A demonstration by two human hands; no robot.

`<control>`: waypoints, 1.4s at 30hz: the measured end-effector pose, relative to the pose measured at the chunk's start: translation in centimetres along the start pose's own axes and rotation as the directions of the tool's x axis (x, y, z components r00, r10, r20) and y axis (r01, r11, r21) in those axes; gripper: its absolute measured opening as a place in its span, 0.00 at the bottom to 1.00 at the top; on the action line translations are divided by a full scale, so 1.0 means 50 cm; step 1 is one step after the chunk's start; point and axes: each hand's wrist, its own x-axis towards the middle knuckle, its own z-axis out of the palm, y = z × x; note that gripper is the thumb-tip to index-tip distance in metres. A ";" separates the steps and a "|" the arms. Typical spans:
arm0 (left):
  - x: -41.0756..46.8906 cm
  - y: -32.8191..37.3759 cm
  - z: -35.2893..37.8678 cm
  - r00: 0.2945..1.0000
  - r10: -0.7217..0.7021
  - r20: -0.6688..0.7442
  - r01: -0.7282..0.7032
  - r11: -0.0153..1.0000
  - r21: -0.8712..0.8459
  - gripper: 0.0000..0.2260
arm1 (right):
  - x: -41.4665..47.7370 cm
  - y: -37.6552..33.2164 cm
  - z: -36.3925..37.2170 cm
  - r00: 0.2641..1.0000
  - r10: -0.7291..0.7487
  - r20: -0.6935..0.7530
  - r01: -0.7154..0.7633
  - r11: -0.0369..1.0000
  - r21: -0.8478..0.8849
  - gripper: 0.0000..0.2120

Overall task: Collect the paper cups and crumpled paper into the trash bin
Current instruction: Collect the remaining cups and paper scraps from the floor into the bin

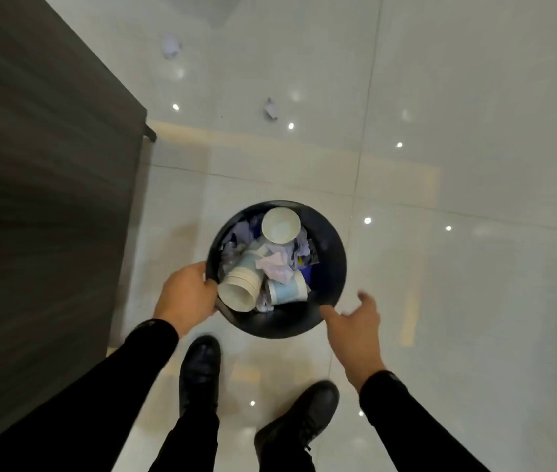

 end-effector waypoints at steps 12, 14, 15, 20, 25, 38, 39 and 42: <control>-0.030 0.331 -0.240 0.965 0.244 0.097 -0.235 0.967 -0.100 0.14 | 0.023 -0.334 -0.102 0.954 0.204 0.221 -0.288 0.828 0.481 0.18; 0.008 0.404 -0.274 0.968 0.236 0.085 -0.201 0.933 -0.299 0.13 | 0.069 -0.425 -0.133 0.962 0.172 0.214 -0.256 0.844 0.471 0.17; 0.030 0.433 -0.290 0.979 0.199 0.044 -0.167 0.908 -0.384 0.12 | 0.098 -0.470 -0.144 0.965 0.155 0.213 -0.239 0.854 0.462 0.16; 0.207 0.504 -0.315 0.986 -0.035 -0.163 -0.003 0.974 -0.225 0.15 | 0.282 -0.663 -0.171 0.979 0.056 0.196 -0.125 0.926 0.356 0.21; 0.362 0.523 -0.261 0.998 -0.047 -0.036 0.048 0.999 0.012 0.17 | 0.417 -0.772 -0.160 0.976 -0.035 0.217 -0.031 0.956 0.292 0.22; 0.722 0.498 -0.013 0.978 -0.031 0.208 -0.016 0.976 0.218 0.26 | 0.609 -0.882 -0.014 0.928 -0.021 0.372 -0.031 0.991 0.132 0.15; 0.732 0.489 0.002 0.985 -0.005 0.172 -0.033 0.975 0.219 0.25 | 0.616 -0.889 -0.010 0.926 -0.013 0.377 -0.030 0.993 0.110 0.16; 0.747 0.472 0.031 0.995 0.084 0.058 -0.094 0.976 0.197 0.17 | 0.630 -0.906 0.000 0.919 -0.002 0.395 -0.042 0.994 0.103 0.15</control>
